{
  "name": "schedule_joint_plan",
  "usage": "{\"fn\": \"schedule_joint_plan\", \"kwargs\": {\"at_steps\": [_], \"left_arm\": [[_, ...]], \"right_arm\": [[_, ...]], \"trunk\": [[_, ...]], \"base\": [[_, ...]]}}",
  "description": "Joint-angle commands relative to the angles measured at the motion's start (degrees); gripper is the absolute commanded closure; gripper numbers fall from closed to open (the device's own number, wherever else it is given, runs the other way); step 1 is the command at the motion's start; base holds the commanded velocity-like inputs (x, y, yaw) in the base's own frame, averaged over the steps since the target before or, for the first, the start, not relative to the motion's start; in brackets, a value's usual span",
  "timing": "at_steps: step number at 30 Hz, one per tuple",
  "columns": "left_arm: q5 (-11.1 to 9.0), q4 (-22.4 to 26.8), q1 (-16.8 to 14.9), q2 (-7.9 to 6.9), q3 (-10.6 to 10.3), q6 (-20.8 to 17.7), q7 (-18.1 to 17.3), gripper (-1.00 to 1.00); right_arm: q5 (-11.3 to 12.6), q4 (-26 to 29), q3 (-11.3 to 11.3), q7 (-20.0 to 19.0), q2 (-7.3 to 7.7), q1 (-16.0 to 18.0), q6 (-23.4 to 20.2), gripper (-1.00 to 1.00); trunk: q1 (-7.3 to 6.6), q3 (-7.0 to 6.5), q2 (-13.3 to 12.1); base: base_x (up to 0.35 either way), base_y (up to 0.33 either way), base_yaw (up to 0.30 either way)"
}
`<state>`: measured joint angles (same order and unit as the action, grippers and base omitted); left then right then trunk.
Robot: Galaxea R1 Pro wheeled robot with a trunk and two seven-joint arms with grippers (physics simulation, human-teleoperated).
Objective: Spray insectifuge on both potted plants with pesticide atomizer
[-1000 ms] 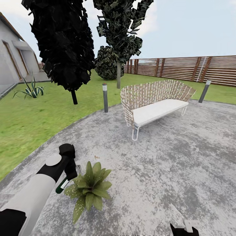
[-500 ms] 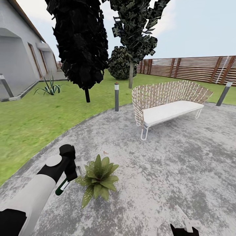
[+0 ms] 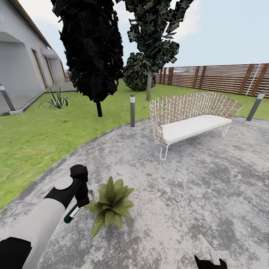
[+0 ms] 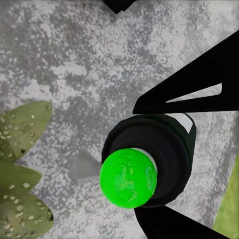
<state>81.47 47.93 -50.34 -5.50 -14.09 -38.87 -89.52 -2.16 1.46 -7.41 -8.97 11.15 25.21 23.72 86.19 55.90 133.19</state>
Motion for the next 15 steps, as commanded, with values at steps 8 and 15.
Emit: {"fn": "schedule_joint_plan", "kwargs": {"at_steps": [8, 15], "left_arm": [[0.35, 0.06, 0.05, -0.12, -0.32, -0.59, -0.48, 1.00], [0.35, 0.06, 0.06, -0.09, -0.32, -0.67, -0.48, 1.00]], "right_arm": [[-0.21, -0.05, -0.50, -0.35, -0.08, 0.02, 0.14, -1.00], [-0.21, -0.05, -0.50, -0.35, -0.08, 0.02, 0.16, -1.00]], "trunk": [[0.00, 0.06, 0.02], [0.00, 0.06, 0.02]], "base": [[0.041, -0.256, 0.144], [-0.172, -0.234, 0.276]]}}
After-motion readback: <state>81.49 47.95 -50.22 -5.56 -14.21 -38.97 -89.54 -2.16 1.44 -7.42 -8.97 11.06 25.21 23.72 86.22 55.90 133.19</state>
